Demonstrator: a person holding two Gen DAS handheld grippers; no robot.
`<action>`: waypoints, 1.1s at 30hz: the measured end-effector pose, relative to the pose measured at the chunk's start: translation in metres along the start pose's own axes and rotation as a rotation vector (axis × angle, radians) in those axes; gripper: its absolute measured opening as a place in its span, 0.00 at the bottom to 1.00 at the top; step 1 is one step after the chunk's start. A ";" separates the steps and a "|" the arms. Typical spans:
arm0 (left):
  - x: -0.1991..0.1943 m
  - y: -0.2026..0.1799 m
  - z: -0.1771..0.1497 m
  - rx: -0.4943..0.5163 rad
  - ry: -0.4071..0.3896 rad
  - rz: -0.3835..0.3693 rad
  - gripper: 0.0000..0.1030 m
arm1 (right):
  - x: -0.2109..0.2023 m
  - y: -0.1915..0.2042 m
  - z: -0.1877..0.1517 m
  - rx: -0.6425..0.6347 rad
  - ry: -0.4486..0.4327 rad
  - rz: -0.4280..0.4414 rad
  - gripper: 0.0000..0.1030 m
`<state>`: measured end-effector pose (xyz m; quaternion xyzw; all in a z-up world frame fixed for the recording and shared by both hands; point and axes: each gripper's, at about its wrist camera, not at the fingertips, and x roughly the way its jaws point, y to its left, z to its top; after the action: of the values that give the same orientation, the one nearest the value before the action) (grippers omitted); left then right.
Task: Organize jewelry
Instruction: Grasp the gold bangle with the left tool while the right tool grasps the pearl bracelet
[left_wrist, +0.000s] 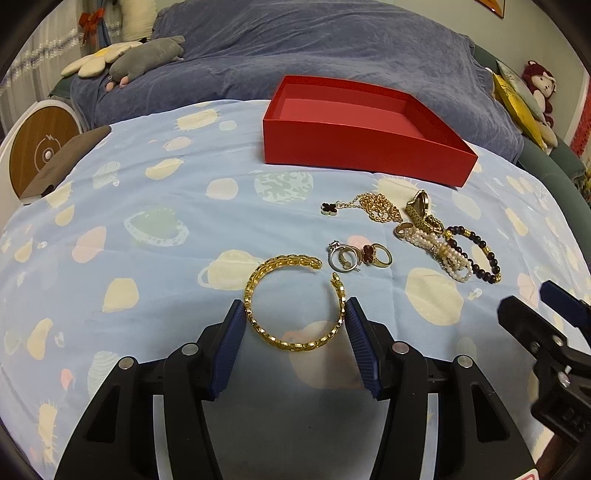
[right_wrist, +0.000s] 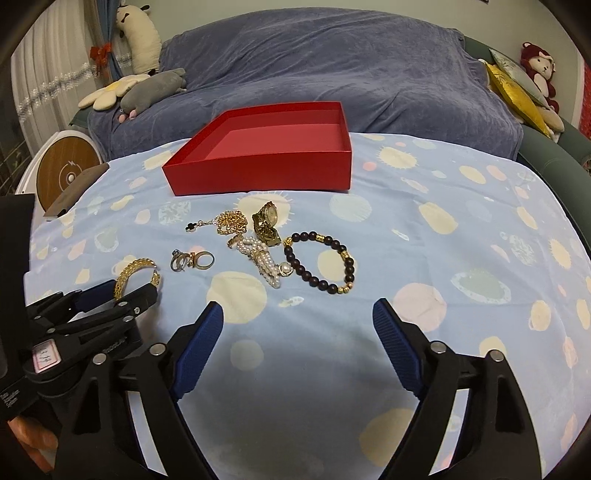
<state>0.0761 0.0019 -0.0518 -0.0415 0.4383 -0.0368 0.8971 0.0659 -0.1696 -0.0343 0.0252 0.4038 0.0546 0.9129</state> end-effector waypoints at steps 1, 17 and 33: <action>-0.002 0.002 0.001 -0.003 0.000 -0.001 0.51 | 0.006 0.001 0.003 -0.003 0.003 0.016 0.69; -0.001 0.020 0.000 -0.014 0.020 0.000 0.51 | 0.057 0.019 0.025 -0.078 0.048 0.055 0.43; -0.017 0.023 0.008 -0.027 -0.020 -0.008 0.51 | 0.035 0.021 0.026 -0.086 0.027 0.067 0.13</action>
<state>0.0732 0.0269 -0.0362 -0.0559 0.4293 -0.0342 0.9008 0.1069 -0.1449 -0.0407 -0.0013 0.4122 0.1029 0.9052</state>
